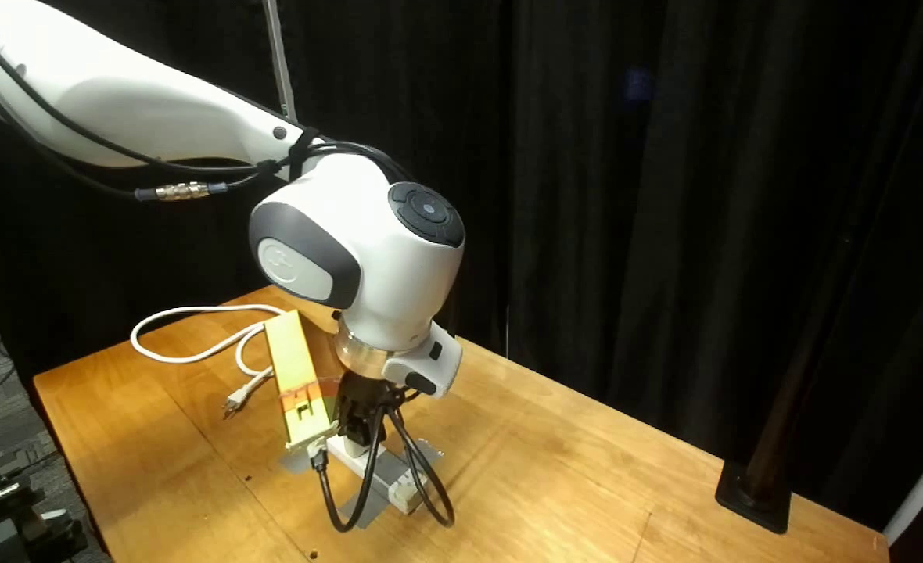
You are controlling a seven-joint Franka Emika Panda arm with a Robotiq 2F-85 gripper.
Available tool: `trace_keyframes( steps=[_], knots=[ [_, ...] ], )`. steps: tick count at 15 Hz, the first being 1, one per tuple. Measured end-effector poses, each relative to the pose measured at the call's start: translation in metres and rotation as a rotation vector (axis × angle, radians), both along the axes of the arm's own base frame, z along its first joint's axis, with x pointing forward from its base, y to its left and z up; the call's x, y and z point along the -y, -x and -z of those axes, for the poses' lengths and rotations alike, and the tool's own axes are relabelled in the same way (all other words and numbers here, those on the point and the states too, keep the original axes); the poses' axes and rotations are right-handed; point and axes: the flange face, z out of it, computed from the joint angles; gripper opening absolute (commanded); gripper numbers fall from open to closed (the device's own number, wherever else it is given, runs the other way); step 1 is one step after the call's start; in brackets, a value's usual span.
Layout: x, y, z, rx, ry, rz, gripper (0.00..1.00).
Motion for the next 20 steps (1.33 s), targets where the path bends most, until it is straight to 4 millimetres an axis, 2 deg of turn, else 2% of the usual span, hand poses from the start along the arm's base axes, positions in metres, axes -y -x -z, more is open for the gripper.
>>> trace_keyframes(
  steps=[11, 20],
  knots=[
    [-0.0078, -0.0078, 0.0024, 0.091, -0.061, 0.013, 0.07],
    [-0.0079, -0.005, 0.0035, 0.085, -0.07, 0.016, 0.07]
  ],
)
